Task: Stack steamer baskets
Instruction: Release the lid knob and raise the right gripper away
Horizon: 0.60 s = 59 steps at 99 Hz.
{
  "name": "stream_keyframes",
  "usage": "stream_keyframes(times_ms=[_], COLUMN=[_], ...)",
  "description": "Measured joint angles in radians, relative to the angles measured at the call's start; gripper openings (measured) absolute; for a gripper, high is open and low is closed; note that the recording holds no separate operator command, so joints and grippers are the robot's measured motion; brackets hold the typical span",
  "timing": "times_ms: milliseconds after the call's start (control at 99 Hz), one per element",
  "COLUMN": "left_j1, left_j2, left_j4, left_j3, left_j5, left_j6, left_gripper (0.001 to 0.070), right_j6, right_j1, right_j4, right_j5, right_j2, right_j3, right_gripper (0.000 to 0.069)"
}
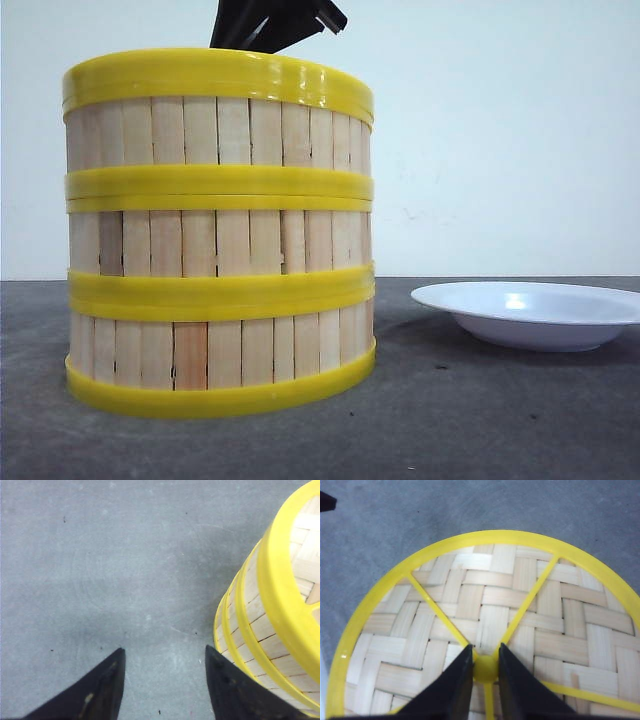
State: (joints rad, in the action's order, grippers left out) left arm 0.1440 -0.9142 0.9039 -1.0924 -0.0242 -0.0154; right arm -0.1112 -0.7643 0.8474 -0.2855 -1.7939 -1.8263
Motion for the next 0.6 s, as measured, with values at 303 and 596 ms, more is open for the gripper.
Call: stream_keyframes(times_ms=[303,596], left_j1=[0.000,0.000], left_j2=[0.000,0.000], left_j4=[0.000,0.001], left_j3=[0.000,0.000], left_j5=[0.000,0.000], left_j6=[0.000,0.000], left_gripper=[0.0300,0.0300], right_j6=[-0.004,-0.004], right_j1=[0.002,0.065], right_j4=[-0.003,0.008], right_j5=[-0.003,0.063], right_j2=[0.000,0.155], right_j3=[0.000,0.000], right_gripper=[0.0376,0.0386])
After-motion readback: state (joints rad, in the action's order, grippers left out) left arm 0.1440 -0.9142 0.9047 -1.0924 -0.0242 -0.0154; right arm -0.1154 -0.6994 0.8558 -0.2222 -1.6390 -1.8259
